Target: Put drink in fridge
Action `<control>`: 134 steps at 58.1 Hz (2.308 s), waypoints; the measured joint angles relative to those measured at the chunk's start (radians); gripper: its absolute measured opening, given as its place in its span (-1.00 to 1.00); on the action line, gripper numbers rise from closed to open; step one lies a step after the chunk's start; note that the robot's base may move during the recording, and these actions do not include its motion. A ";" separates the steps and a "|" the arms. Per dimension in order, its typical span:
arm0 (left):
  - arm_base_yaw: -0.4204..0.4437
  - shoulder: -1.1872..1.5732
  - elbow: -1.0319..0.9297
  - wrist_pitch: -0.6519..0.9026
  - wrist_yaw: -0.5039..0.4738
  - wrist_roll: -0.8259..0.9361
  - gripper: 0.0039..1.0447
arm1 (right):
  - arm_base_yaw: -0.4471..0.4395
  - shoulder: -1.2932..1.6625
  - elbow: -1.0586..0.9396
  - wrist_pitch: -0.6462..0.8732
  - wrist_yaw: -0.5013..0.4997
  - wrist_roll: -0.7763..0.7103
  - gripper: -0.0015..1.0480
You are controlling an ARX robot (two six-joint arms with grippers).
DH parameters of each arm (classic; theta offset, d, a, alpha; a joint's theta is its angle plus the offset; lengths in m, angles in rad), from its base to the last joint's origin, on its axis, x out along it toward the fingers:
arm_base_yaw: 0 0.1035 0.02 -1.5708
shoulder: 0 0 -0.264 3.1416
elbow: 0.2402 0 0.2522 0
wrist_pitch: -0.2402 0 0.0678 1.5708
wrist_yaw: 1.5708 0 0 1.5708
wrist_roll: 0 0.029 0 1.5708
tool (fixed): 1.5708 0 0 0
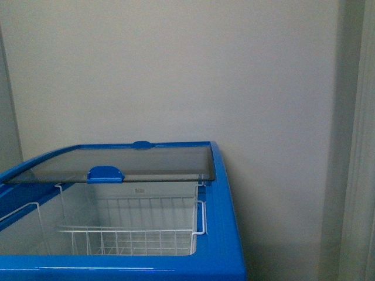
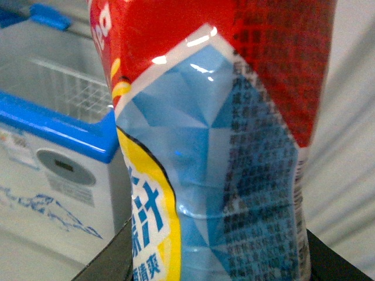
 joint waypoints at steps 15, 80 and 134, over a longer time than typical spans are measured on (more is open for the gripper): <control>0.000 -0.074 -0.077 0.021 0.000 0.013 -0.96 | 0.215 0.525 0.260 0.119 0.001 -0.555 -0.21; 0.000 -0.177 -0.189 0.042 0.000 0.015 -0.96 | 0.283 1.521 1.054 0.179 0.050 -0.899 -0.21; 0.000 -0.178 -0.189 0.042 0.000 0.015 -0.96 | 0.279 1.925 1.393 0.382 0.132 -0.908 -0.21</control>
